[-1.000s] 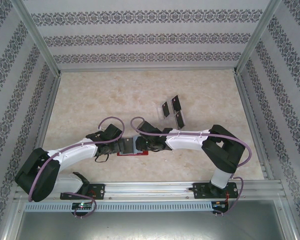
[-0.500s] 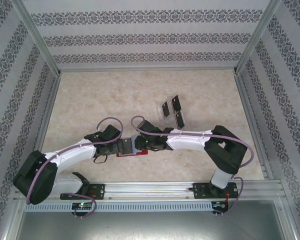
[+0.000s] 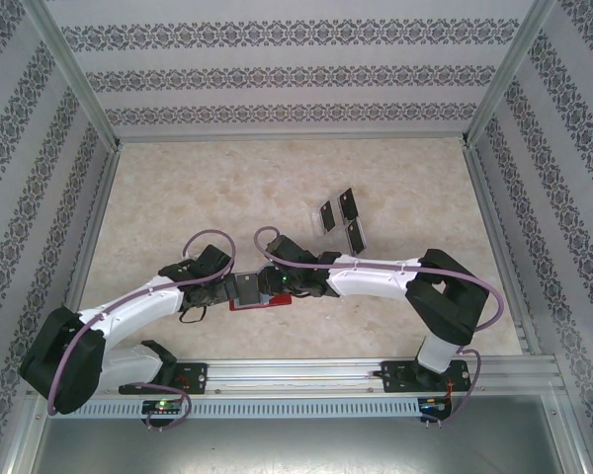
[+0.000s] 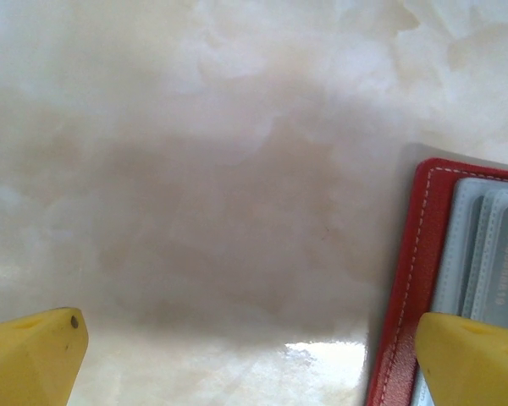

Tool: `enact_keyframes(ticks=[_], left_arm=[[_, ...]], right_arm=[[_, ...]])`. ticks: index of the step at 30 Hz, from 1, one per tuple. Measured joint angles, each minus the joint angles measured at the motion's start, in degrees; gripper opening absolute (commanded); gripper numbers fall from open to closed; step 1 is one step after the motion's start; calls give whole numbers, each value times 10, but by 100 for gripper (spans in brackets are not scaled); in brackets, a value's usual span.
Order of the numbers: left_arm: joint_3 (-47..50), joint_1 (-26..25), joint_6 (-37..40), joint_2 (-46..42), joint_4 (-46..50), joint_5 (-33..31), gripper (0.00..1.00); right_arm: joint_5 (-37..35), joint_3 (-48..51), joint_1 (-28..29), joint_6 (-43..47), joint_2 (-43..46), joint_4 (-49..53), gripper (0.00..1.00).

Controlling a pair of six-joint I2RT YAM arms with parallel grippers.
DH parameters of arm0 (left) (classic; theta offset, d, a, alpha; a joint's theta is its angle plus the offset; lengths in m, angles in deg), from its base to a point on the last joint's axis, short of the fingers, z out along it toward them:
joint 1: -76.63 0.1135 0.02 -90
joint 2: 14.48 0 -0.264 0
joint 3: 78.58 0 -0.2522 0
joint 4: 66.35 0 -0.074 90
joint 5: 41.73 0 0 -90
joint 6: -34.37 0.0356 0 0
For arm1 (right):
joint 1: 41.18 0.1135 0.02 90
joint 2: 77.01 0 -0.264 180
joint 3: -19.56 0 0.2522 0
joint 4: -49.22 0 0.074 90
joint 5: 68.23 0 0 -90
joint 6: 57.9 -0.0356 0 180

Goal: Put the credit cards into the card holder
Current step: Flip over the card slot in the card holder.

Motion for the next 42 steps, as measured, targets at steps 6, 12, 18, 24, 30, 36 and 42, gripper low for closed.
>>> enact_keyframes(ticks=[6,12,18,24,30,36,42], left_arm=[[0,9,6,-5,2,1,100],[0,10,6,-10,2,5,100],[0,10,7,-10,-4,21,100],[0,10,7,3,-24,41,100],[0,10,7,12,-38,53,100],[0,10,7,12,-43,57,100],[0,10,7,12,-44,59,100]], right_arm=[[1,-7,0,0,-6,-3,33],[3,-1,0,-9,-6,-34,33],[23,12,0,-29,-6,-77,32],[42,39,-1,-54,-7,-126,27],[51,55,-8,-72,-13,-156,27],[60,73,-12,-84,-13,-187,41],[66,94,-16,-98,-13,-226,39]])
